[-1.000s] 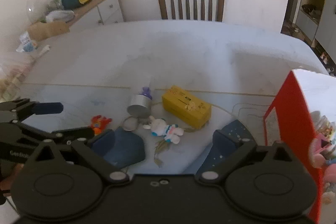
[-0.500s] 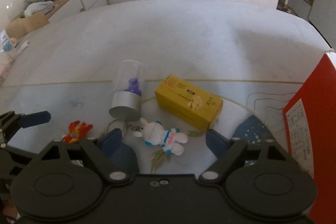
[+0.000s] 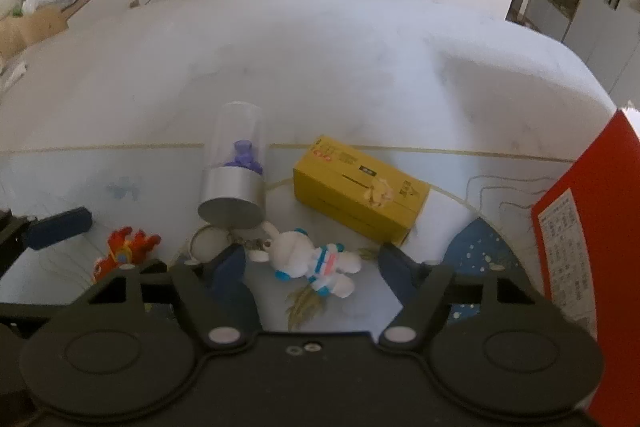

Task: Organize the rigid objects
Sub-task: 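Grasp the red dragon keychain with the left tool while the right tool grasps the white bunny, then carry the dragon keychain and bunny with both tools over the red shoebox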

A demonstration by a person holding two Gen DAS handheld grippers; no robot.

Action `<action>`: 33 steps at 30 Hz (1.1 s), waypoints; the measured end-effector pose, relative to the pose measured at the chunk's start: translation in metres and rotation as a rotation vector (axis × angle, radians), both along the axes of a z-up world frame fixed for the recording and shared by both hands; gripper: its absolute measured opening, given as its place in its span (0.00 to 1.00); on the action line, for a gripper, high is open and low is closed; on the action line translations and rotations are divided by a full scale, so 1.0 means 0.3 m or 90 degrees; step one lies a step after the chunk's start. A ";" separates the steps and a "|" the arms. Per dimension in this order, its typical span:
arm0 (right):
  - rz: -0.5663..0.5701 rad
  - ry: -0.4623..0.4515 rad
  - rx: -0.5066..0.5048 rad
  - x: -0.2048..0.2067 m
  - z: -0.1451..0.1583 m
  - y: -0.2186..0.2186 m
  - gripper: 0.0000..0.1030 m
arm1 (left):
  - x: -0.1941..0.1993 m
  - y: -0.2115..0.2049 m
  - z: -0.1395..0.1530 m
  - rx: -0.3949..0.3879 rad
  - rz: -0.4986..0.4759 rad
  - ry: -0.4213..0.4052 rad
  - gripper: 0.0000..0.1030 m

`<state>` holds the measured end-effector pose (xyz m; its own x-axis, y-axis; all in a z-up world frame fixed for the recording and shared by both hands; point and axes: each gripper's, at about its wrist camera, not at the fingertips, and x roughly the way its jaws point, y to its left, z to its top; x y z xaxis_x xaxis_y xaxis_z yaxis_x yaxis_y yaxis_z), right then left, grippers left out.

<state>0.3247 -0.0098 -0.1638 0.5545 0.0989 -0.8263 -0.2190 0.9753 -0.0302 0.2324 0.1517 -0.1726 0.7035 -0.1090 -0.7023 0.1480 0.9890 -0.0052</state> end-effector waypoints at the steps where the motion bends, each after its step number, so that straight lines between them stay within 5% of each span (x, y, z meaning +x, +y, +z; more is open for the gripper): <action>1: 0.000 0.000 0.000 -0.001 0.001 -0.002 0.66 | -0.001 -0.004 0.001 0.008 0.001 0.000 0.56; 7: 0.005 0.001 0.001 -0.010 0.006 -0.011 0.58 | -0.005 -0.028 0.009 0.021 -0.031 0.001 0.33; 21: 0.002 0.016 0.036 -0.092 0.049 -0.094 0.57 | -0.020 -0.031 0.052 0.012 -0.017 0.022 0.33; 33: 0.022 -0.006 0.079 -0.237 0.226 -0.199 0.57 | -0.089 -0.111 0.190 -0.002 -0.051 0.027 0.33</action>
<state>0.2535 -0.0696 -0.0961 0.5562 0.2195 -0.8016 -0.2528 0.9635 0.0884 0.2058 0.1183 -0.1156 0.6624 -0.1655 -0.7307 0.2262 0.9740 -0.0156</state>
